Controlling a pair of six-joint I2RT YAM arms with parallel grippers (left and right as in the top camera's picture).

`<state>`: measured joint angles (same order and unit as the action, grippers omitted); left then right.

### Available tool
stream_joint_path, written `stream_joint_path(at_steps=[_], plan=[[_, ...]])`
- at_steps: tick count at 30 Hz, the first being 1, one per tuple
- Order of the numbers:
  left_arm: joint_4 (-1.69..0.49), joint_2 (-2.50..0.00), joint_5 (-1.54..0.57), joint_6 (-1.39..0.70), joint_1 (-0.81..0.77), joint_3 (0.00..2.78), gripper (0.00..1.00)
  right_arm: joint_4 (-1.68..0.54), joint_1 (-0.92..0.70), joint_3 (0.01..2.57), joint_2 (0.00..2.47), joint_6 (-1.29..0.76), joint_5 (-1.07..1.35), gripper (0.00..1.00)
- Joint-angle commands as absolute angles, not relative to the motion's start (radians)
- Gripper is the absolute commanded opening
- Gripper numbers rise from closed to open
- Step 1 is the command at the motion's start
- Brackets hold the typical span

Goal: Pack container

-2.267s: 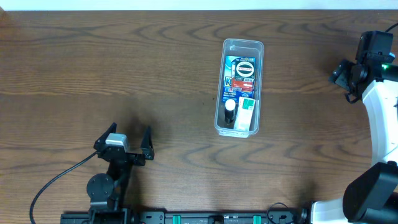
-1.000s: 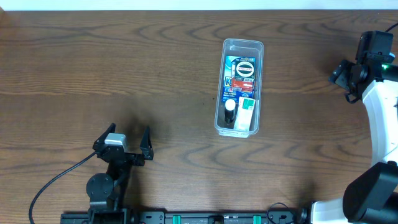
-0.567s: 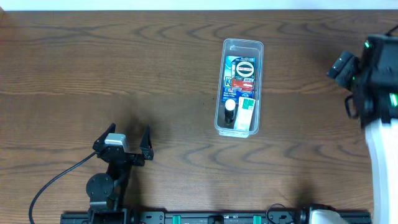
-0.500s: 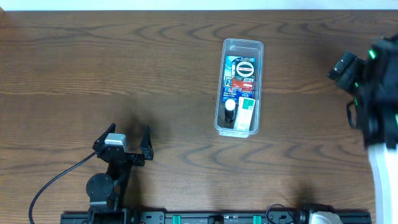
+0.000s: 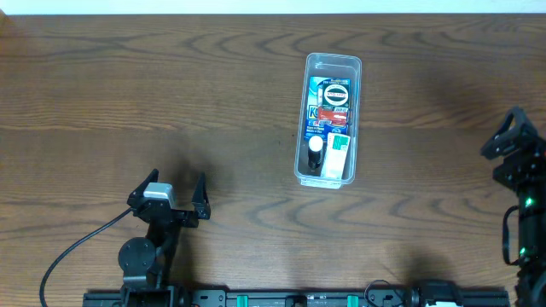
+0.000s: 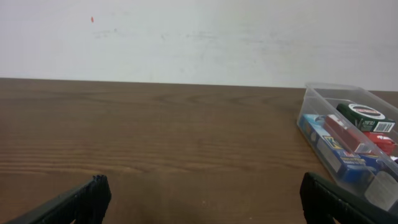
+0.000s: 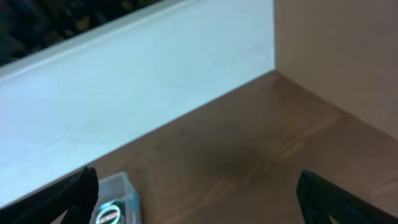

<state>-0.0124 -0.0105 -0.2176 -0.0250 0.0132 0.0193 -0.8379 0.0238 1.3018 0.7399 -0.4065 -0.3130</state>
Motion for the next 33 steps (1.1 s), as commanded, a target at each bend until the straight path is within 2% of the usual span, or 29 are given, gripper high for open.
stream_joint_path(at_steps=[1, 11, 17, 24, 33], plan=[[-0.051, -0.004, -0.224, -0.015, 0.019, 0.004, 0.98, -0.762, 0.015, 1.155, 0.678, -0.402, -0.239, 0.99], [-0.051, -0.004, -0.224, -0.015, 0.019, 0.004, 0.98, -0.073, 0.013, 0.505, 0.373, -0.342, 0.017, 0.99], [-0.051, -0.004, -0.224, -0.015, 0.019, 0.004, 0.98, 0.124, 0.012, 0.233, 0.229, -0.343, 0.036, 0.99], [-0.051, -0.004, -0.224, -0.015, 0.019, 0.004, 0.98, 0.237, 0.012, 0.061, 0.108, -0.342, 0.078, 0.99], [-0.051, -0.004, -0.224, -0.015, 0.019, 0.004, 0.98, 0.172, -0.036, 0.005, 0.034, -0.203, 0.078, 0.99]])
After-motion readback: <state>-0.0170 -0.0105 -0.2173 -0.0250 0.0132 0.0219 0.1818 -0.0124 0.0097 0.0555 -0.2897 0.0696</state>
